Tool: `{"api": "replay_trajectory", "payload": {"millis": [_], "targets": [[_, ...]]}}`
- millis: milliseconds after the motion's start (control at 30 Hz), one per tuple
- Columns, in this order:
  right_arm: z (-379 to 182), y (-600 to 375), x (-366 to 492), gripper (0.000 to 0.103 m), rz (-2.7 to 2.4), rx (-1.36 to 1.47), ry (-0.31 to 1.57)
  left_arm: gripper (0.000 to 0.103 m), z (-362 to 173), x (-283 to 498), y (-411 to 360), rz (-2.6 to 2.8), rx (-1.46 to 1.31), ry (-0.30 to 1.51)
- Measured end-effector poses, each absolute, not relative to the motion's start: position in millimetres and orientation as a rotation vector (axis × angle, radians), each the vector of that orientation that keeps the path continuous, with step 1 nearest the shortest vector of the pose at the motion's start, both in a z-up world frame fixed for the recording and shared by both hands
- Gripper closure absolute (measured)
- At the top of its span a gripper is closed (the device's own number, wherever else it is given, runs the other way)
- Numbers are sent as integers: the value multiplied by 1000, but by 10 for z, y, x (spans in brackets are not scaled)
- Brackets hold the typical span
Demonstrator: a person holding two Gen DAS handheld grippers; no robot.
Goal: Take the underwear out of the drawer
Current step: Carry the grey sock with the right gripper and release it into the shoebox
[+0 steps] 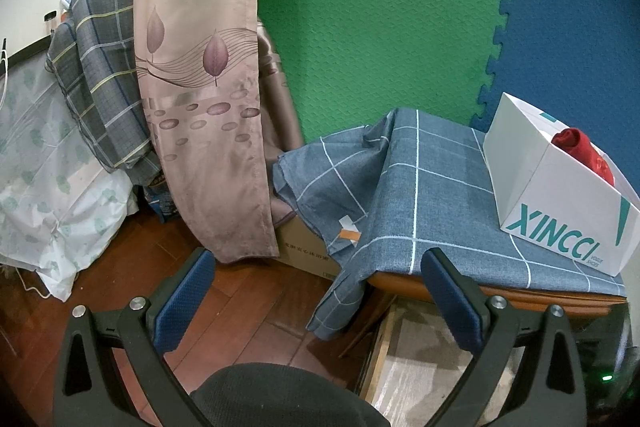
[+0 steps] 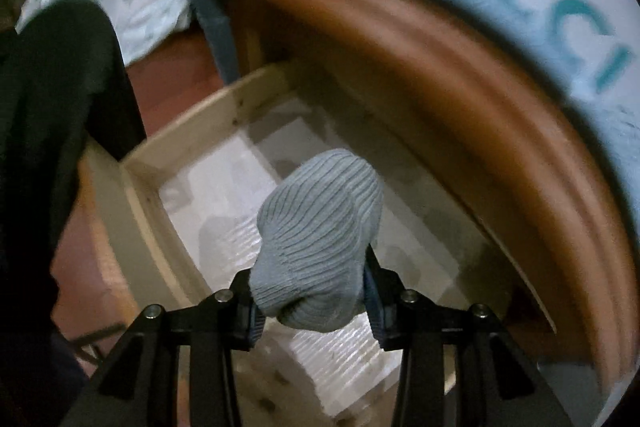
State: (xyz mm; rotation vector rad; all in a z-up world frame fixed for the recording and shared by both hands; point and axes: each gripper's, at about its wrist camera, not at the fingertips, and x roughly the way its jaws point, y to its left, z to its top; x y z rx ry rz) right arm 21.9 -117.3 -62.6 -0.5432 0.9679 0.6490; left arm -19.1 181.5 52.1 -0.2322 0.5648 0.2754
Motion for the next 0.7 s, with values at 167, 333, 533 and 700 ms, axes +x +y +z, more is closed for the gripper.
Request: {"api": "replay_trajectory", "payload": {"millis": [167, 333, 533, 700], "targets": [[-214, -1426, 54, 62, 609, -397, 904, 1, 518, -194, 1824, 276, -231, 567], [255, -1769, -120, 62, 558, -272, 816, 1, 518, -194, 1822, 276, -229, 568], [771, -2086, -226, 62, 513, -172, 710, 1, 505, -225, 1834, 281, -221, 570], [1334, -2353, -229, 62, 486, -119, 614, 1, 507, -213, 1822, 280, -221, 571]]}}
